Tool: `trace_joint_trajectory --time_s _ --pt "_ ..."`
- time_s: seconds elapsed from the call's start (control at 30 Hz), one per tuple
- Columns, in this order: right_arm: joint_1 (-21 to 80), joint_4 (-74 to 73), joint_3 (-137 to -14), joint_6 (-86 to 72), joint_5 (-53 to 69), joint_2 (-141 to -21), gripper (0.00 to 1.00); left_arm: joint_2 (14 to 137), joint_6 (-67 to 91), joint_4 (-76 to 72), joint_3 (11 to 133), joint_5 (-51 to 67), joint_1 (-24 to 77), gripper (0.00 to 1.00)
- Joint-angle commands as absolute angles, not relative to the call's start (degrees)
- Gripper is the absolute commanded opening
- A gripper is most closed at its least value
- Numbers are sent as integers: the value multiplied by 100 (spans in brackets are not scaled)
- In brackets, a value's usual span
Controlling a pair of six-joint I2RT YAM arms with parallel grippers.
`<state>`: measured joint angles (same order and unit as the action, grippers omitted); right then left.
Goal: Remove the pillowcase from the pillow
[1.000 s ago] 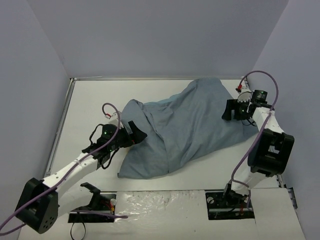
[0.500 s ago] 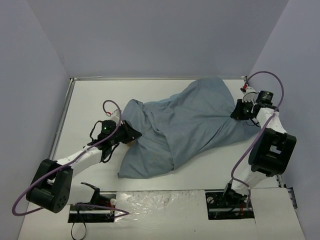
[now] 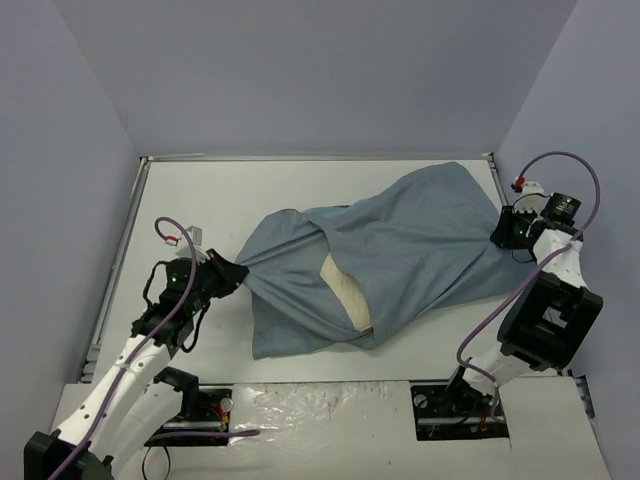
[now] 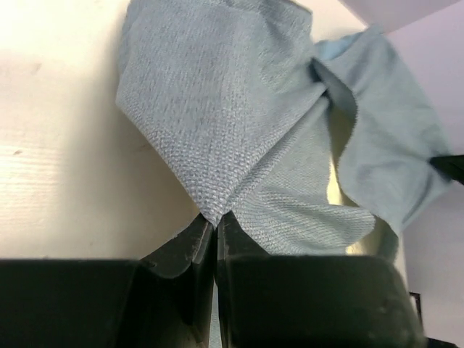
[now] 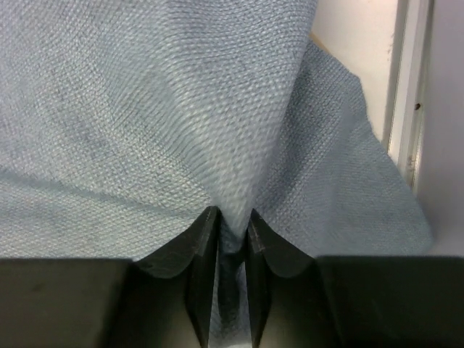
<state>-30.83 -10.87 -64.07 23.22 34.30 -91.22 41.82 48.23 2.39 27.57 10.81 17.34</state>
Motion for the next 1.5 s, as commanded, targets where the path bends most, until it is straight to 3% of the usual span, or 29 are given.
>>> trace_joint_trajectory --time_s 0.0,0.03,0.07,0.1,0.17,0.2,0.23,0.3,0.47,0.53,0.73,1.0,1.23,1.4,1.47 --pt "-3077 -1183 -6363 3020 3629 -8422 19 4490 4676 545 2953 641 1679 2" --pt "-3007 -1352 -6363 3224 3795 -8298 31 4630 4632 441 2997 694 1679 2" --pt "-2936 -1562 -6407 3478 3962 -8149 49 4684 4597 396 3006 834 1679 2" --pt "-2796 -2034 -6451 3968 4120 -7843 57 4789 4518 369 3049 905 1679 6" --pt "-2481 -2650 -6634 4410 4481 -7325 77 4878 4386 386 3225 1150 1679 19" --pt "-2331 -2837 -6714 4534 4561 -7147 83 4913 4299 422 3295 1212 1687 27" --pt "-2155 -3135 -6819 5083 4883 -6998 94 4896 4246 439 3426 1282 1687 41" --pt "-1534 -3909 -7083 6049 5298 -6619 100 4721 4140 448 3533 1502 1687 59" --pt "646 -4588 -6900 7767 6003 -6346 100 4421 4025 747 4077 1976 1757 79" --pt "1780 -4405 -6864 7867 5602 -6651 100 4465 4113 739 4139 2126 1984 80" --pt "3407 -4403 -7295 7752 4537 -7523 99 5097 4157 879 4272 1531 3600 84" --pt "4350 -3754 -6856 7471 3165 -8042 94 6318 4526 -103 3920 774 4236 83" --pt "4474 -3313 -6478 7207 2936 -8341 86 7048 4623 -676 4078 404 4236 82" --pt "4430 -3076 -6144 7075 2918 -8297 84 7321 4904 -1195 3877 404 4228 74" --pt "4421 -2971 -6065 7023 2944 -8349 84 7286 4991 -1449 3710 378 4219 66"
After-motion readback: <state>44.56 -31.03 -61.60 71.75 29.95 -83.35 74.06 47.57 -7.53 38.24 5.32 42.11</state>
